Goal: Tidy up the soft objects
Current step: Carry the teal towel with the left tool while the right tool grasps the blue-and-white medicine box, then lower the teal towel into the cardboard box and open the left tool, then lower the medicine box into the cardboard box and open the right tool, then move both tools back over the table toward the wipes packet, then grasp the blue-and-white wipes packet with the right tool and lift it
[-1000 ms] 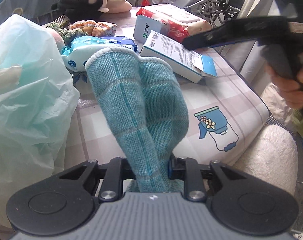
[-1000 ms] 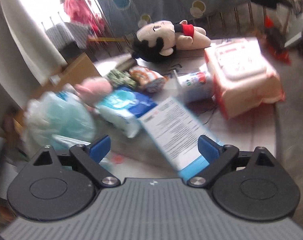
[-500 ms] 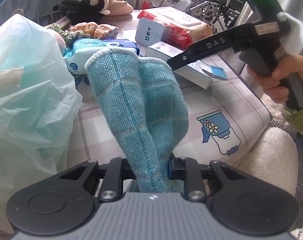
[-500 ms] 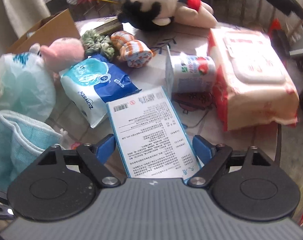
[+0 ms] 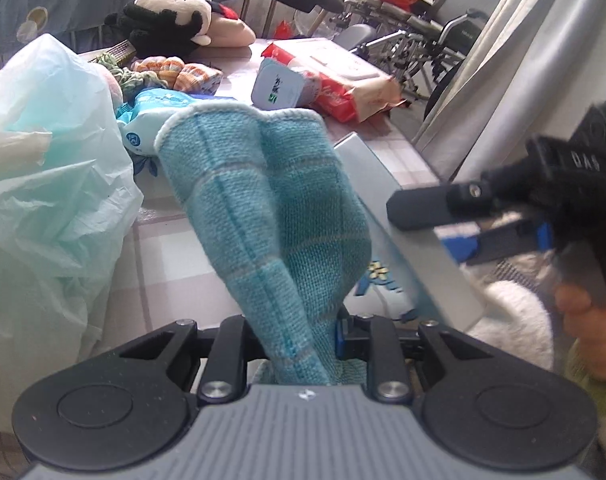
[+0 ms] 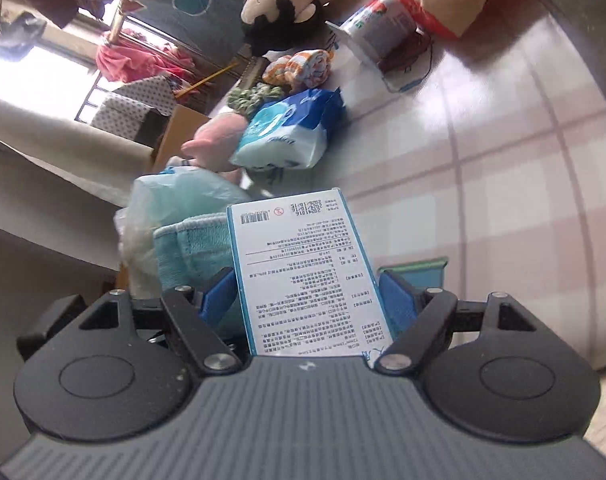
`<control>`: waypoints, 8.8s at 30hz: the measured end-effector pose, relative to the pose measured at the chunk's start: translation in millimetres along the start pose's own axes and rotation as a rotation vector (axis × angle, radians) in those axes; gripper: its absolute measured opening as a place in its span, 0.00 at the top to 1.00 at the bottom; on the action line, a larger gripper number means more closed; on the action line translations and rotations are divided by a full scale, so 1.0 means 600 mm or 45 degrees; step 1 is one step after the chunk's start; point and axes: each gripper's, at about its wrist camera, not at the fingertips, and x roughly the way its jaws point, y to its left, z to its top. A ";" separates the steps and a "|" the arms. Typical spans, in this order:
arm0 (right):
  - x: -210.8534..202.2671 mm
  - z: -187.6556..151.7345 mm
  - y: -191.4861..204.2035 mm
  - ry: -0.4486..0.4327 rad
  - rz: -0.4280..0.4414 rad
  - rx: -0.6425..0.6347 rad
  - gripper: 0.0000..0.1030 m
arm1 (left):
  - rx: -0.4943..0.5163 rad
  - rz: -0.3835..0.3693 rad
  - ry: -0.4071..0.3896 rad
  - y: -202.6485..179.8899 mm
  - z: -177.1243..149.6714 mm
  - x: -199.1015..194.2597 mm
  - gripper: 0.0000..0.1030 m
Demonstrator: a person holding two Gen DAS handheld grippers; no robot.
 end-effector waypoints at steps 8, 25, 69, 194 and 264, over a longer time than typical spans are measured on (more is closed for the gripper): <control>-0.036 -0.037 0.077 -0.064 0.249 -0.005 0.25 | -0.029 0.004 -0.176 -0.001 0.012 -0.122 0.77; 0.239 0.145 0.470 0.150 0.558 -0.240 0.25 | -0.248 0.345 -0.361 0.313 0.164 -0.336 0.77; 0.573 0.360 0.448 0.142 0.491 -0.010 0.25 | -0.676 0.269 -0.255 0.702 0.279 -0.139 0.44; 0.061 0.094 0.074 -0.288 0.011 -0.258 0.06 | 0.452 0.325 -0.348 -0.033 0.051 -0.121 0.04; 0.202 0.076 0.093 0.111 -0.145 -0.572 0.28 | 0.123 0.232 -0.199 0.008 -0.028 -0.061 0.29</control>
